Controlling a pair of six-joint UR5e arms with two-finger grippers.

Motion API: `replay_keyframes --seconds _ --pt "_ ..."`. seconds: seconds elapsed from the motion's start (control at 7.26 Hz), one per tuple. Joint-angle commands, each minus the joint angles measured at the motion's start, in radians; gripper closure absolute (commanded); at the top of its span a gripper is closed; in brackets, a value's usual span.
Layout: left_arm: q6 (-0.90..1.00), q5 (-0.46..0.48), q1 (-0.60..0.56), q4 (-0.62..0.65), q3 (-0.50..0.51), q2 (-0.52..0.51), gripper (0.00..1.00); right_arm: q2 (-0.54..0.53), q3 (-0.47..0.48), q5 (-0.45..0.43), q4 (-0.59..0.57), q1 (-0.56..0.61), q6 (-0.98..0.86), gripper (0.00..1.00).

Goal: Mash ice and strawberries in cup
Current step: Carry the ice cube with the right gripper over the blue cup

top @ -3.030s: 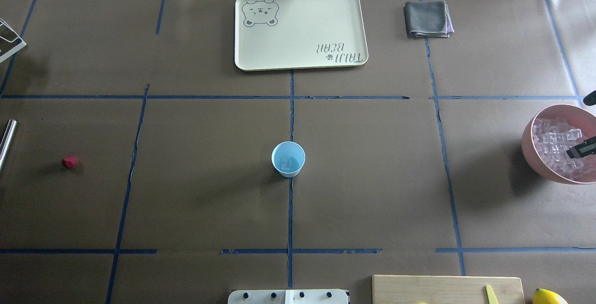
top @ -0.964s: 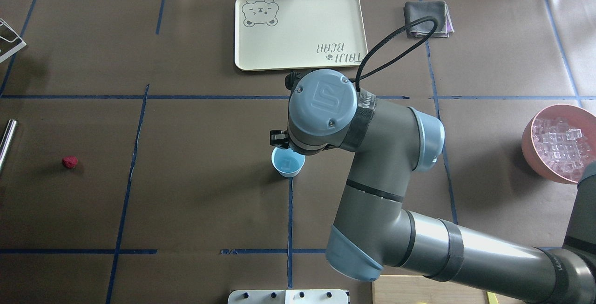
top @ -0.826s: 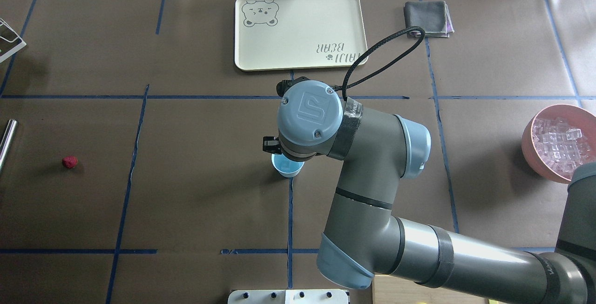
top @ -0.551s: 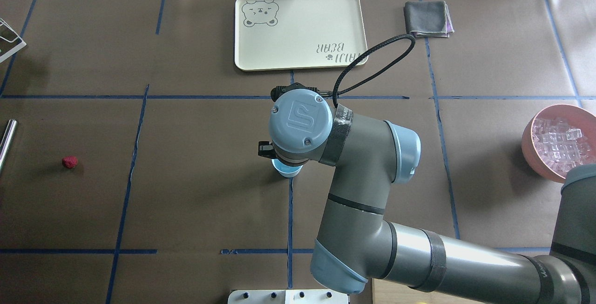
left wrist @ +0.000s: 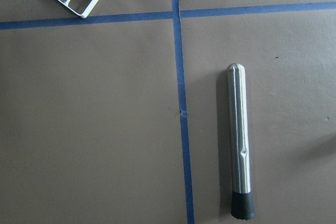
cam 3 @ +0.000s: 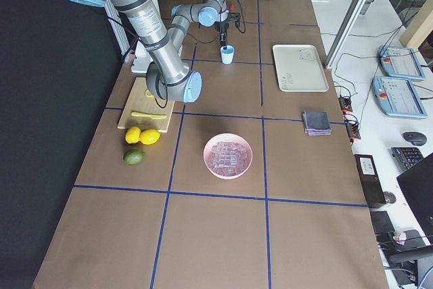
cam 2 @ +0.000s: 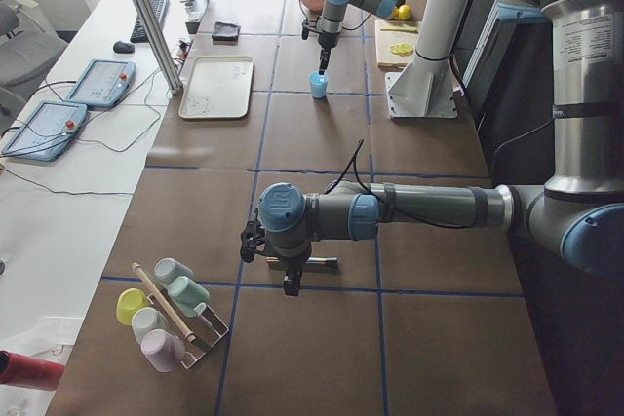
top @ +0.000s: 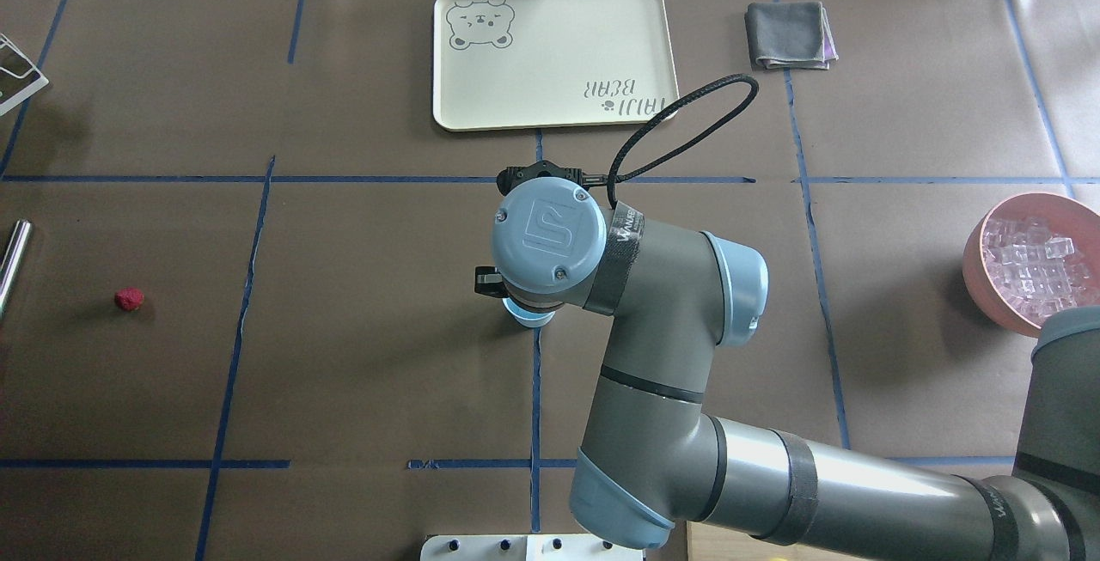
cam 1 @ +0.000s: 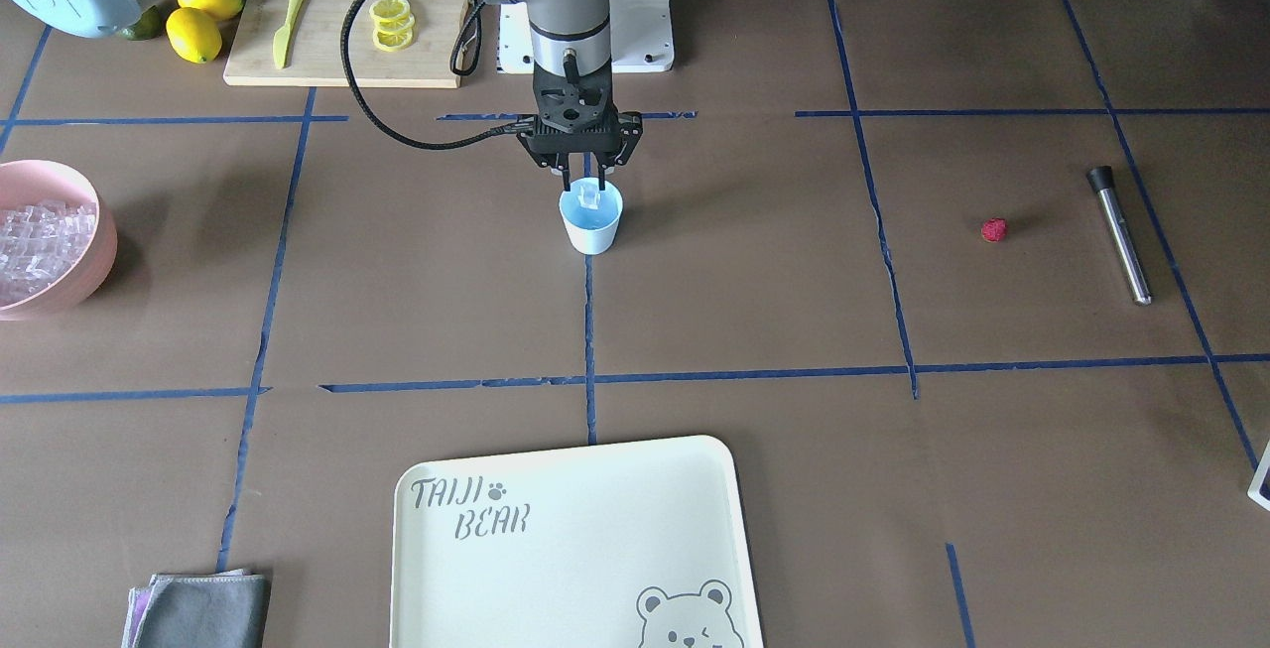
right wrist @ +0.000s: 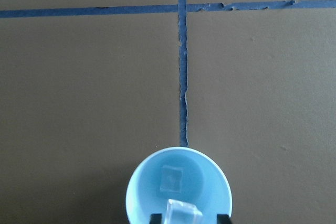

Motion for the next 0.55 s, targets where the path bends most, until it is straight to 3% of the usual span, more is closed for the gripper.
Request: replay_keyframes --seconds 0.0,0.28,0.41 --pt "0.0 0.0 0.0 0.0 0.0 0.0 0.0 0.001 0.001 -0.005 0.002 -0.001 -0.004 0.01" --pt "0.0 0.0 0.0 -0.002 0.0 0.0 0.0 -0.015 0.021 0.02 -0.006 0.037 -0.044 0.01" --pt "0.0 0.0 0.0 -0.002 0.0 0.0 0.0 -0.058 0.041 0.09 -0.004 0.103 -0.125 0.01"
